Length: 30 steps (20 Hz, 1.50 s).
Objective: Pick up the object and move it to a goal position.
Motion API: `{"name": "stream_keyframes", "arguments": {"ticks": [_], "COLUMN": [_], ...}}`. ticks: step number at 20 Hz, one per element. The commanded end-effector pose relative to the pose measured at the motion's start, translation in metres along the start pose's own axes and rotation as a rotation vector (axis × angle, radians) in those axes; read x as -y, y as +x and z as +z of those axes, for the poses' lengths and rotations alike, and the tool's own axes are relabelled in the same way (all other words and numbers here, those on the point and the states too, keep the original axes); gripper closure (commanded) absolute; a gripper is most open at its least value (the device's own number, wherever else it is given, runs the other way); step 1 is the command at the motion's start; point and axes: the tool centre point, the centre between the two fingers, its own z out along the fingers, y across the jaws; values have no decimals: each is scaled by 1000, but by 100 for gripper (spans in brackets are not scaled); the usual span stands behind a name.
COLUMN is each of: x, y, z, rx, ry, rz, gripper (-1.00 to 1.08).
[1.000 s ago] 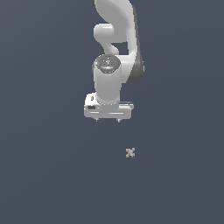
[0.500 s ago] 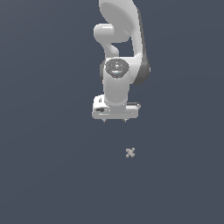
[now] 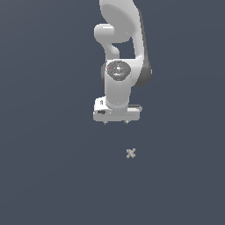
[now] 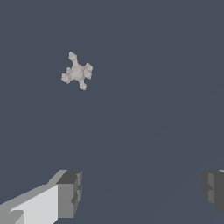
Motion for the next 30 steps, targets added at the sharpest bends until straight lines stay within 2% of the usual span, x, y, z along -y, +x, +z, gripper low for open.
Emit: {"name": "stream_keyframes", "arguments": {"ticks": [1, 8, 19, 30], "x": [3, 18, 56, 75], "y": [6, 34, 88, 109], "z": [2, 15, 50, 70], "rx": [-2, -11, -33, -44], "ry": [0, -1, -1, 1], "rz": [5, 32, 94, 124], "gripper": [-92, -92, -92, -92]}}
